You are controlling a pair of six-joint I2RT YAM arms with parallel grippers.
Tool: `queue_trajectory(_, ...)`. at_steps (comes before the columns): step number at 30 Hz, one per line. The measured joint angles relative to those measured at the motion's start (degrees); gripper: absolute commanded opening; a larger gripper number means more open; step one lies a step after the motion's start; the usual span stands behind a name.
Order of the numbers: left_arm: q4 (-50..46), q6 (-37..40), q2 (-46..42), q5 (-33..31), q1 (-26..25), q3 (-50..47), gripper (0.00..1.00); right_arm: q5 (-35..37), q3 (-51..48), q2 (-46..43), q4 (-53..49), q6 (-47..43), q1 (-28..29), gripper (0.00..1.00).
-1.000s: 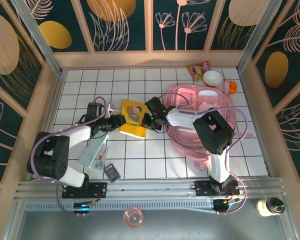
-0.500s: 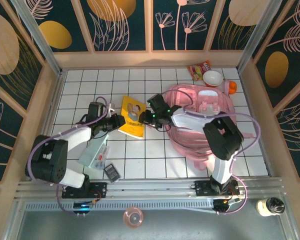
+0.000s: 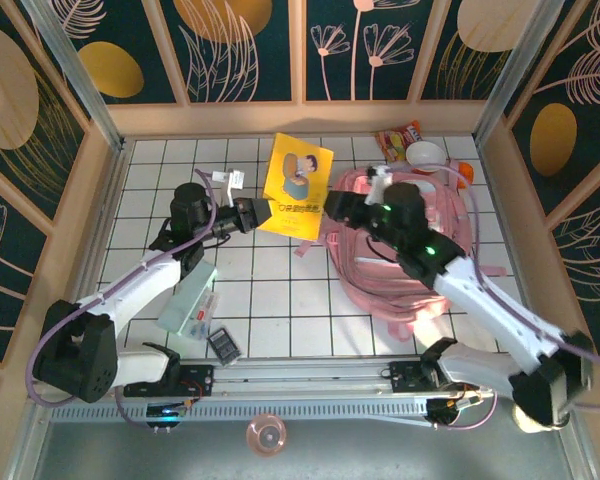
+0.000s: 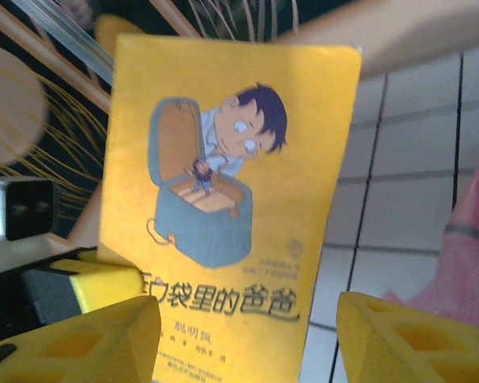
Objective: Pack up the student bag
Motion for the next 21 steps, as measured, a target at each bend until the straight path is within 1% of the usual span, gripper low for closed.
queue_trajectory(2, 4.7, -2.4, 0.1, 2.8, -1.1, 0.1, 0.0, -2.7, -3.4, -5.3, 2.4, -1.5, -2.8, 0.69)
queue_trajectory(3, 7.0, -3.5, 0.1, 3.8, -1.5, 0.1, 0.0, -3.7, -4.2, -7.0, 2.9, -1.7, -3.4, 0.7)
queue_trajectory(6, 14.1, -7.3, 0.2, 6.6, -2.6, 0.1, 0.0, -7.4, -5.4, -10.0, 3.8, -2.9, -3.5, 0.75)
queue_trajectory(9, 20.1, -10.3, 0.2, 8.2, -3.9, 0.1, 0.0, -12.8, -5.4, -10.0, 4.7, -3.1, -3.8, 0.76)
queue_trajectory(15, 29.4, -15.7, 0.9, 10.9, -7.8, 0.1, 0.01, -24.6, -5.4, -5.7, 8.6, 0.2, -6.3, 0.77)
queue_trajectory(17, 32.1, -17.8, 1.6, 11.0, -8.3, 0.1, 0.01, -28.6, -5.4, -4.6, 11.6, 1.9, -6.7, 0.77)
queue_trajectory(19, 33.8, -19.0, 2.1, 10.9, -8.5, 0.1, 0.01, -31.8, -5.4, -4.0, 14.5, 3.4, -6.9, 0.75)
queue_trajectory(20, 34.3, -19.3, 2.1, 10.7, -8.5, 0.1, 0.02, -33.3, -5.4, -3.8, 15.8, 3.8, -7.1, 0.7)
queue_trajectory(21, 34.6, -19.5, 2.1, 10.6, -8.5, 0.1, 0.03, -34.4, -5.4, -3.8, 16.8, 4.2, -7.1, 0.62)
